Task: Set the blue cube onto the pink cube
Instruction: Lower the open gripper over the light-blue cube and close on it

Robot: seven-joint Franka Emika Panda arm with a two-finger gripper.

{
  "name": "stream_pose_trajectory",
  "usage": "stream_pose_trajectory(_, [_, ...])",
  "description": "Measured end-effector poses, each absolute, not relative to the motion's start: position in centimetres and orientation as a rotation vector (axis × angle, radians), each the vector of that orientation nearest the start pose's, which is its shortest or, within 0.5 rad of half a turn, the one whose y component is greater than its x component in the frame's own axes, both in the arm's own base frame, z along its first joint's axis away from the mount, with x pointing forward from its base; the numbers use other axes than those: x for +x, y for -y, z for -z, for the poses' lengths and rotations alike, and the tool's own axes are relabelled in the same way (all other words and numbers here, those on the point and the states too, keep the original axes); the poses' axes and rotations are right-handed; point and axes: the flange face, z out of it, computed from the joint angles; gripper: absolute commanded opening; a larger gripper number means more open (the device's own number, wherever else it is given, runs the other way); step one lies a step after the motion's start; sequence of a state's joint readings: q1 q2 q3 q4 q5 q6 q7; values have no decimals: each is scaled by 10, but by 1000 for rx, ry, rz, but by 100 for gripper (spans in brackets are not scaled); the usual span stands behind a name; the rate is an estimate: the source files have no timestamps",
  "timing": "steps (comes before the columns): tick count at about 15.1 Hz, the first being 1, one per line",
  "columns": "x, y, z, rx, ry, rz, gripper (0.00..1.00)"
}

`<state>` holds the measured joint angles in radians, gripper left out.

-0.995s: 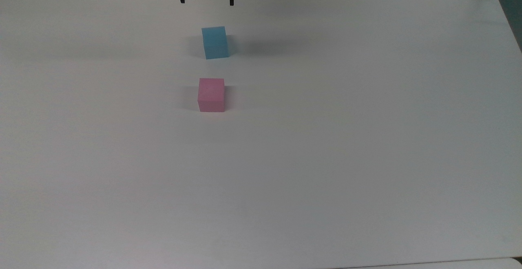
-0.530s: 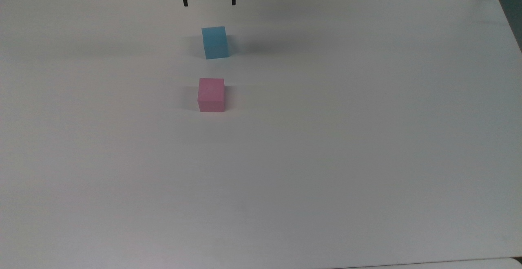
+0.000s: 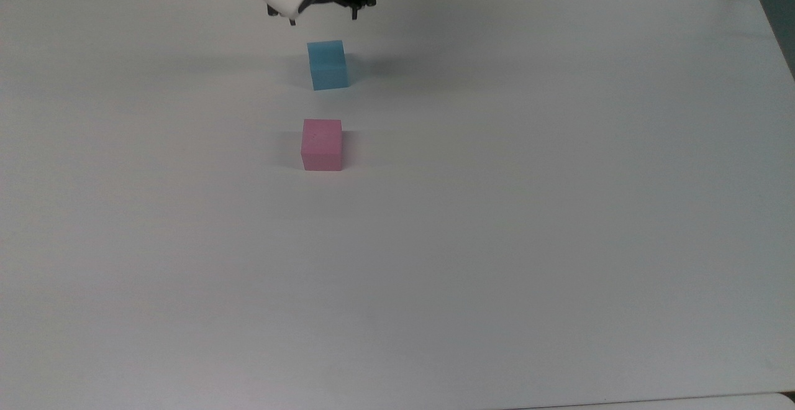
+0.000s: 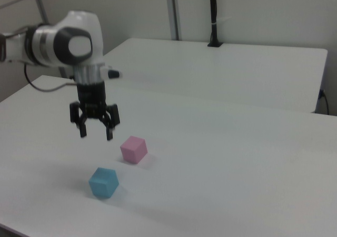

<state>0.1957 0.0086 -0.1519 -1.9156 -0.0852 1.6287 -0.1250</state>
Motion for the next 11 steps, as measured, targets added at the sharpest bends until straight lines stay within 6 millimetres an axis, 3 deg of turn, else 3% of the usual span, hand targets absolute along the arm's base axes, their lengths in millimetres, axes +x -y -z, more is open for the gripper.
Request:
stream_pose_trajectory(5, [507,-24,-388,-3191,402,-525,93])
stream_pose_trajectory(11, [502,-27,-340,-3202,453,-553,86])
